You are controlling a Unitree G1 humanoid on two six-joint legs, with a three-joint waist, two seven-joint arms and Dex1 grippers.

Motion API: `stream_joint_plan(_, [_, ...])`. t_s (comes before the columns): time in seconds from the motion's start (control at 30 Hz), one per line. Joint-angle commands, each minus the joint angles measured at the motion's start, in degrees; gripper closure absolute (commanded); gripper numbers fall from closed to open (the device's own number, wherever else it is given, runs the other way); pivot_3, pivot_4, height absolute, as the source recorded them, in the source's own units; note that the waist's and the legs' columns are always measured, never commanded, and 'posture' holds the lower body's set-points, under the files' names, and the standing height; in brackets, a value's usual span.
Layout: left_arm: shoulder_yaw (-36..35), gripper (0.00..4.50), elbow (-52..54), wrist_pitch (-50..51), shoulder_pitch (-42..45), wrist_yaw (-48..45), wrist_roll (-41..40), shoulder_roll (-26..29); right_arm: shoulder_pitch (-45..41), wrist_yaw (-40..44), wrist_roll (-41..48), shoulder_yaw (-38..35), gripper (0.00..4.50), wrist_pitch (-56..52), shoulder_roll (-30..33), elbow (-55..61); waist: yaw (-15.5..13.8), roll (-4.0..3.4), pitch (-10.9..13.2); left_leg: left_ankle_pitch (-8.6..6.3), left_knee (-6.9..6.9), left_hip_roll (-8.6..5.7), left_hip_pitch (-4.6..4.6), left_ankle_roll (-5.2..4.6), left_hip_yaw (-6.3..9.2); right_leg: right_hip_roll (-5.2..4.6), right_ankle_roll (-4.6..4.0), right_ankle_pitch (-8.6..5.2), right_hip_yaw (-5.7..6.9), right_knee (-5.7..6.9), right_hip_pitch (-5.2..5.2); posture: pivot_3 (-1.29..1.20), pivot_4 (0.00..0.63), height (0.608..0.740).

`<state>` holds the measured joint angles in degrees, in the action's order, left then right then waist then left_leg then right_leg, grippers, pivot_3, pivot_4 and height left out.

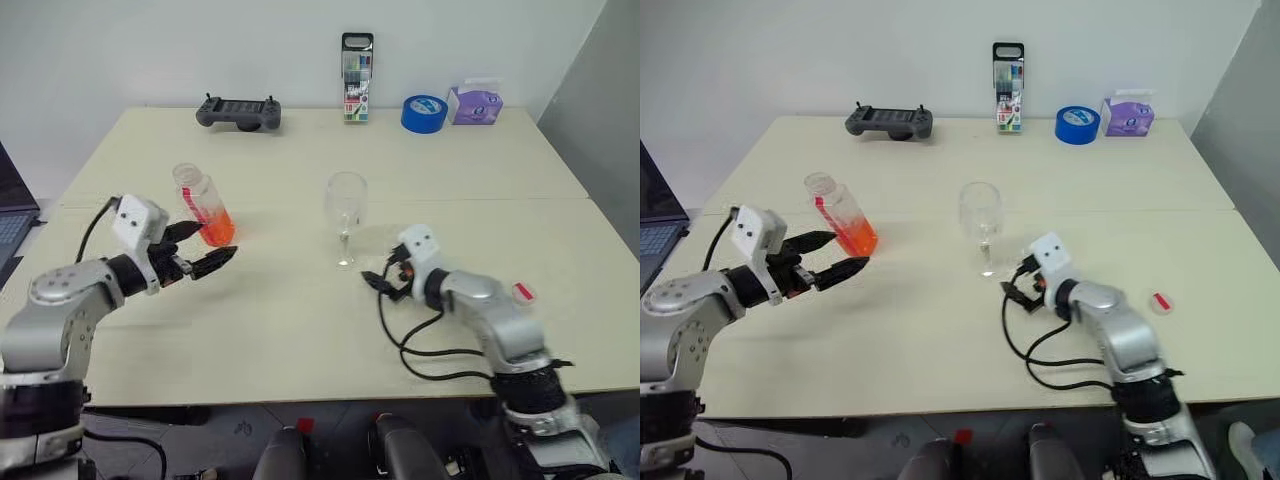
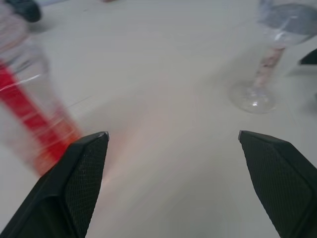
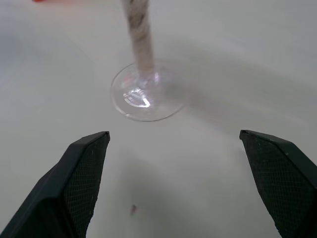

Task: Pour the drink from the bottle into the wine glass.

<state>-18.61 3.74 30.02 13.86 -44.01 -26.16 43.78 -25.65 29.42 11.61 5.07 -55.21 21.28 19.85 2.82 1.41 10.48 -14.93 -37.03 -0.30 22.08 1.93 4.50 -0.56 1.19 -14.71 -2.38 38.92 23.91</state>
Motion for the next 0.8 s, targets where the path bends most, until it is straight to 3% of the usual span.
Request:
stream_joint_plan(0.03, [-5.5,0.0,1.0,-3.9,-2.2,6.3,2.0,-2.0,-4.7,6.1,8.3,-9.3,0.02,-7.6,7.3,7.7,-0.2,-0.01,0.0,0.0,0.0,-0.02,0.0,0.0,0.0,-0.01,0.05,-0.03,0.01,0.0,-0.01,0.0,0.15,0.74])
stream_joint_plan(0.13, [-7.6,0.0,1.2,-6.1,-4.3,10.2,3.3,-3.6,-12.0,11.5,16.8,-18.3,0.02,-12.7,14.3,6.4,-0.1,-0.16,0.1,0.0,-0.01,-0.04,-0.01,0.0,-0.17,-0.05,0.11,-0.06,-0.06,-0.02,0.01,0.0,0.15,0.74])
stream_joint_plan(0.27, [-6.8,0.0,0.5,-9.0,-2.5,13.4,5.0,-5.0,-20.9,20.1,27.6,-20.1,0.02,-15.8,21.4,5.7,-0.7,-0.08,0.1,-0.01,0.05,-0.02,-0.04,-0.02,-0.07,-0.04,-0.01,0.01,0.13,-0.16,-0.16,0.0,0.15,0.74])
stream_joint_plan(0.53, [-1.4,0.0,-7.2,-12.8,8.0,16.3,8.4,-7.4,-37.1,17.2,27.6,-11.0,0.02,-17.1,20.1,-4.8,-0.9,-0.1,0.1,0.02,-0.01,-0.07,-0.09,-0.04,-0.22,0.0,-0.03,0.02,0.15,-0.14,-0.25,0.0,0.15,0.74])
stream_joint_plan(0.67, [-0.3,0.0,-8.7,-13.5,8.7,16.8,9.0,-8.9,-39.9,16.6,26.8,-8.6,0.02,-14.9,18.6,-6.8,-0.9,-0.09,0.1,0.01,0.01,-0.13,-0.01,-0.03,-0.22,-0.2,-0.02,0.03,0.04,-0.15,-0.12,0.0,0.15,0.74])
stream_joint_plan(0.8, [1.4,0.0,-9.3,-14.9,9.0,16.5,9.8,-10.1,-40.4,17.1,26.5,-6.5,0.02,-13.2,18.5,-6.7,-1.0,-0.07,0.1,0.02,-0.05,-0.15,0.65,-0.02,-0.09,-0.29,-0.02,0.04,0.1,-0.1,0.45,0.0,0.15,0.74])
